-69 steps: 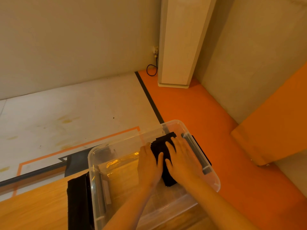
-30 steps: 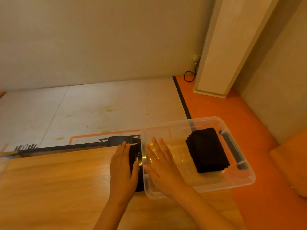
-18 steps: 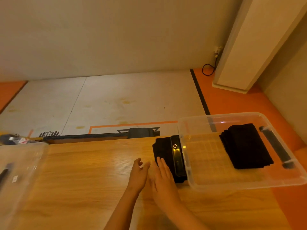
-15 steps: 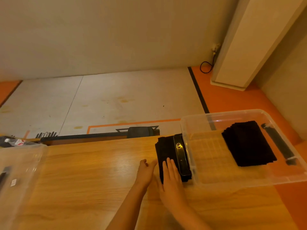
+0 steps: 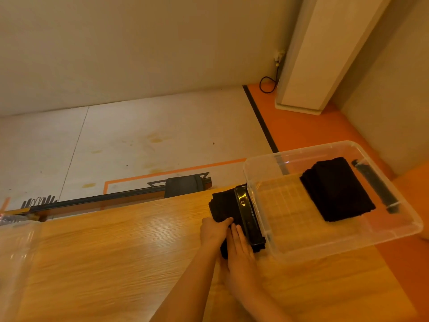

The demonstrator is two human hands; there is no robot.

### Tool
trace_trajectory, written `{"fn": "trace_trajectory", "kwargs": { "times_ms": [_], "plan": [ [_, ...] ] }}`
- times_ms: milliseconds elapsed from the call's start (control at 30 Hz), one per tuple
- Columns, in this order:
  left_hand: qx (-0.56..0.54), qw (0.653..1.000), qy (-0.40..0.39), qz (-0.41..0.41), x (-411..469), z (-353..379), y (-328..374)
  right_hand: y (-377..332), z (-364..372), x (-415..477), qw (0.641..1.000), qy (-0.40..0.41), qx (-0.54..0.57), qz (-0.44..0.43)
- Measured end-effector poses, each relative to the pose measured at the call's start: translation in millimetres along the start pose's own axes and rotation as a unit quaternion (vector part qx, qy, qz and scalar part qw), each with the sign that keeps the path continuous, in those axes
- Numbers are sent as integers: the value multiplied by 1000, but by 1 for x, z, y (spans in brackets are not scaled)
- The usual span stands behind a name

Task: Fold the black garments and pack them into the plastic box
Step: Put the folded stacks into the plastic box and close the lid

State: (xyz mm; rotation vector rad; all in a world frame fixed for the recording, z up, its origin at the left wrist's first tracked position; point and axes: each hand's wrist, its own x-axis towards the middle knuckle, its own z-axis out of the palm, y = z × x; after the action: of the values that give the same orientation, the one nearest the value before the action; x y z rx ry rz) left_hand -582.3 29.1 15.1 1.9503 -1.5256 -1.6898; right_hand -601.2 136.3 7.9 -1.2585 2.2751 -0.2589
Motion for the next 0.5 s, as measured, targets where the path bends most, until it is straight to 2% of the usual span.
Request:
{"fn": "trace_trajectory", "kwargs": {
  "times_ms": [167, 400, 500],
  "plan": [
    [-10, 1000, -11, 16, 2, -4, -2, -4, -2, -2, 1000, -11, 21, -1],
    [-21, 999, 38, 10, -2, -34, -34, -23, 6, -11, 997, -48, 31, -59],
    [2, 998, 64, 4, -2, -61, -53, -38, 6, -16, 989, -29, 127, -72]
  ]
}}
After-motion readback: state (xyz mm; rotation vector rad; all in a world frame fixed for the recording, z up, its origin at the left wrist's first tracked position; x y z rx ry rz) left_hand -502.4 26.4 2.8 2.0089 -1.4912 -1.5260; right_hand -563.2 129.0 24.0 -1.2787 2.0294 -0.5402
